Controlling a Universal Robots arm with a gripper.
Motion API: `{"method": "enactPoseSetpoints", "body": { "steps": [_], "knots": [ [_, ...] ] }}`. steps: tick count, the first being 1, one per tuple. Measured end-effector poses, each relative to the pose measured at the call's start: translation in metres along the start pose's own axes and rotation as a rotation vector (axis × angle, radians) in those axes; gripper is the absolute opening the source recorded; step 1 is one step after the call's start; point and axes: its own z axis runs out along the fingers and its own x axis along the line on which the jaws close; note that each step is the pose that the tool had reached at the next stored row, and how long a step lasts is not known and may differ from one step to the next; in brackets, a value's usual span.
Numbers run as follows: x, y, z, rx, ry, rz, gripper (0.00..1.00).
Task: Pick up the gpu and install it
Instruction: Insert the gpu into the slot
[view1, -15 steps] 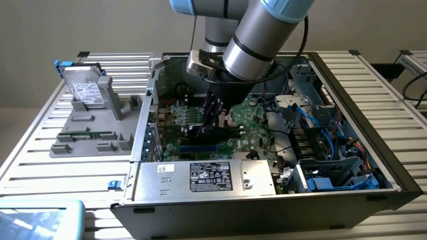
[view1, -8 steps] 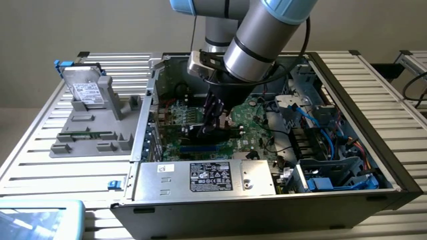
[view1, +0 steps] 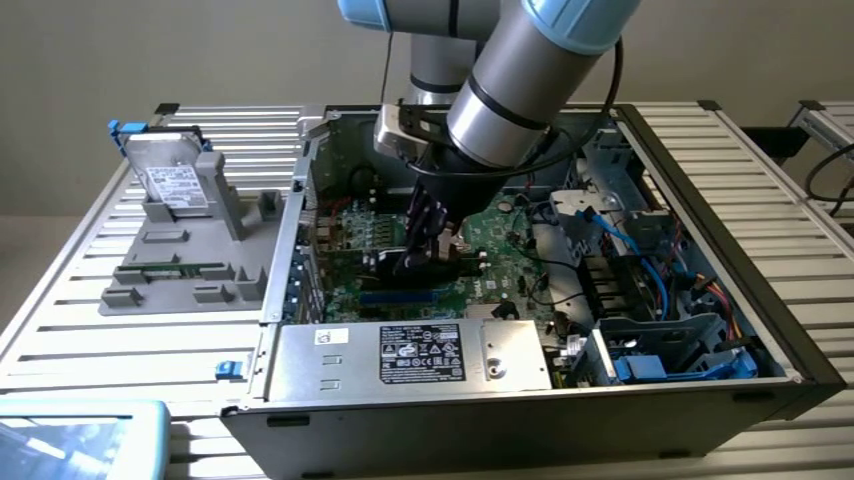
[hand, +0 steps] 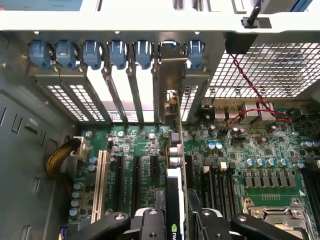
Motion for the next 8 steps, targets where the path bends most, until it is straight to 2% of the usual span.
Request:
{"method": "enactPoseSetpoints", "body": {
  "steps": [8],
  "knots": [
    [0.0004, -0.0004, -0.0001, 0.0, -0.0023, 0.005, 0.28]
  ]
}}
